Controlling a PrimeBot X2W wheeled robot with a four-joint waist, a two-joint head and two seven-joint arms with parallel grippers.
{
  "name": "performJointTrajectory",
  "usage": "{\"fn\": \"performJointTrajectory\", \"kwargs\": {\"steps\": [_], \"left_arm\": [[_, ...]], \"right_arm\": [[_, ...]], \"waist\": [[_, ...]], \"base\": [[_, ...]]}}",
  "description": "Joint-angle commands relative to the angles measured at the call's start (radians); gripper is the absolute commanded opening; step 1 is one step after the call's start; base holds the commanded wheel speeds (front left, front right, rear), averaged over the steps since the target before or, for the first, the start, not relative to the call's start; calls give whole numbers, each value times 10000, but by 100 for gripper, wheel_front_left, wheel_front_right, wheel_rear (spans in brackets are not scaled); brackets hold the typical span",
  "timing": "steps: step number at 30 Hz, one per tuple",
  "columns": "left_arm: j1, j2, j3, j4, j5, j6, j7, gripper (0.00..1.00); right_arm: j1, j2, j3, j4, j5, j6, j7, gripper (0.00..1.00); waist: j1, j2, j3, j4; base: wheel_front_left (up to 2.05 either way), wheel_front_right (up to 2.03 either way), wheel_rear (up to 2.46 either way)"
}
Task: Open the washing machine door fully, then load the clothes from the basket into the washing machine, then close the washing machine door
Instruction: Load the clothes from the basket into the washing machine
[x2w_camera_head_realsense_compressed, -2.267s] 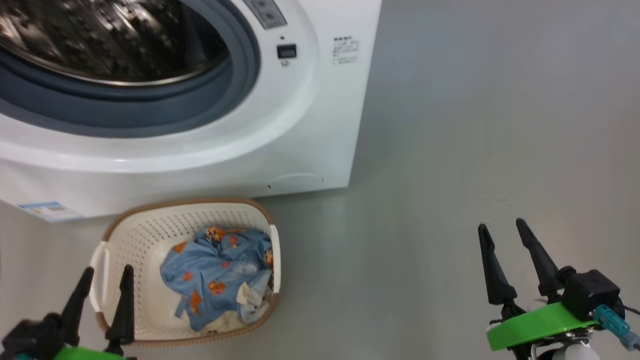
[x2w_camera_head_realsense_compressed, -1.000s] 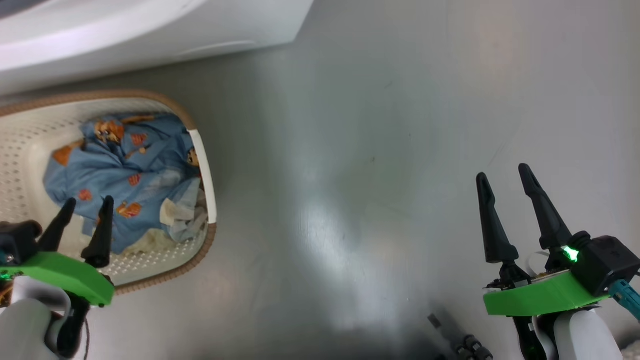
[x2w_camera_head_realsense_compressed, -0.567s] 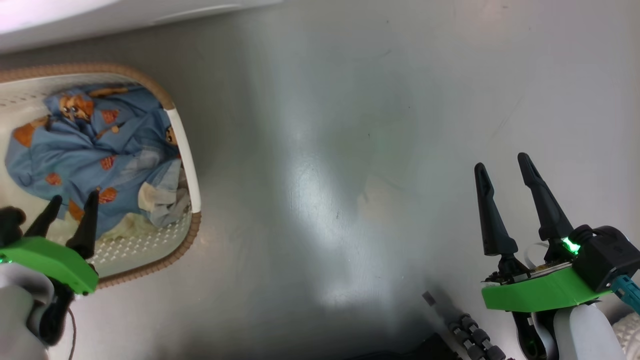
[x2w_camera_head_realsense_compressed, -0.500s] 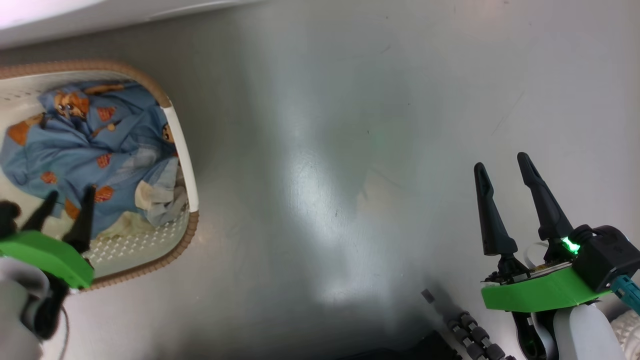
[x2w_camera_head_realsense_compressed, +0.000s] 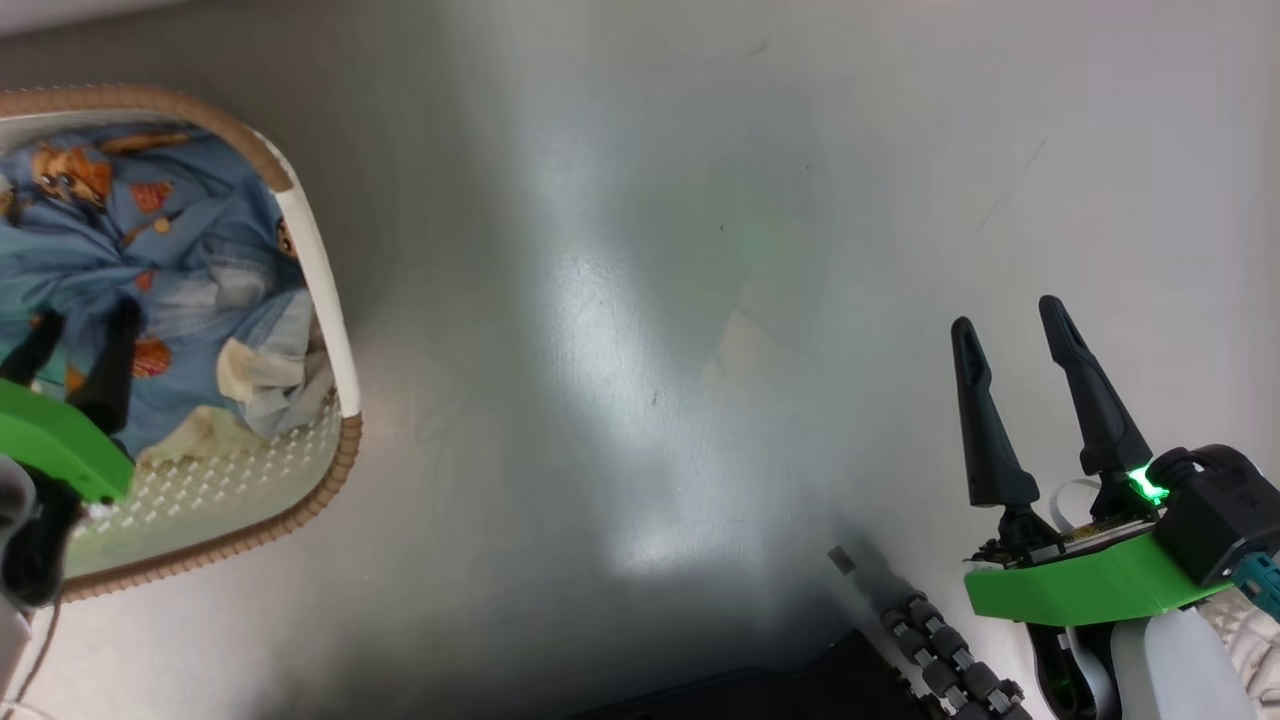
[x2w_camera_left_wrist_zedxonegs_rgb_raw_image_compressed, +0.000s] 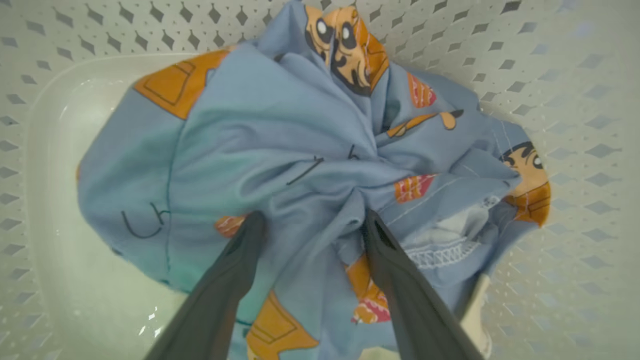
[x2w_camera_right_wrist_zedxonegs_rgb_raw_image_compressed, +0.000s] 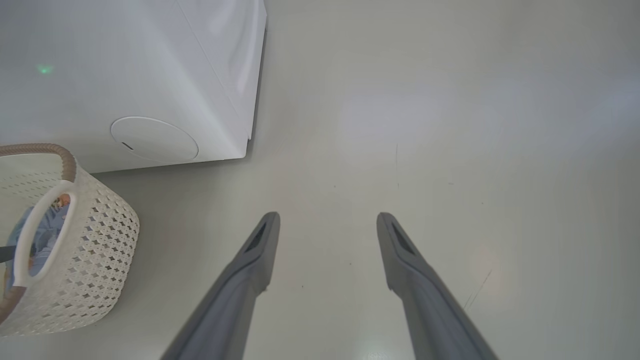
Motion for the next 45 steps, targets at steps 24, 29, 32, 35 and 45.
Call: {"fn": "performJointTrajectory", "kwargs": {"steps": [24, 29, 32, 35, 45], "left_arm": [[-673, 648, -1818, -321, -1099, -31, -613, 0], [-432, 643, -1802, -463, -1125, -31, -751, 0], [-262, 598, -1367, -611, -887, -31, -771, 0], [82, 498, -634, -811, -353, -31, -774, 0], [1680, -340, 2066, -1583, 1588, -31, -776, 0]], "right_arm": [[-51, -72, 168, -27, 102, 62, -46, 100], [-160, -72, 213, 149, 117, 62, -46, 100], [-220, -72, 248, 258, 91, 62, -46, 100], [-265, -72, 259, 355, 69, 62, -46, 100], [-443, -72, 293, 858, -42, 62, -46, 100]], "waist": [[0, -1, -795, 296], [0, -1, -1324, 409], [0, -1, -1725, 521], [0, -1, -2103, 648], [0, -1, -3393, 1206]], "base": [[0, 0, 0], [0, 0, 0], [0, 0, 0], [0, 0, 0], [0, 0, 0]]}}
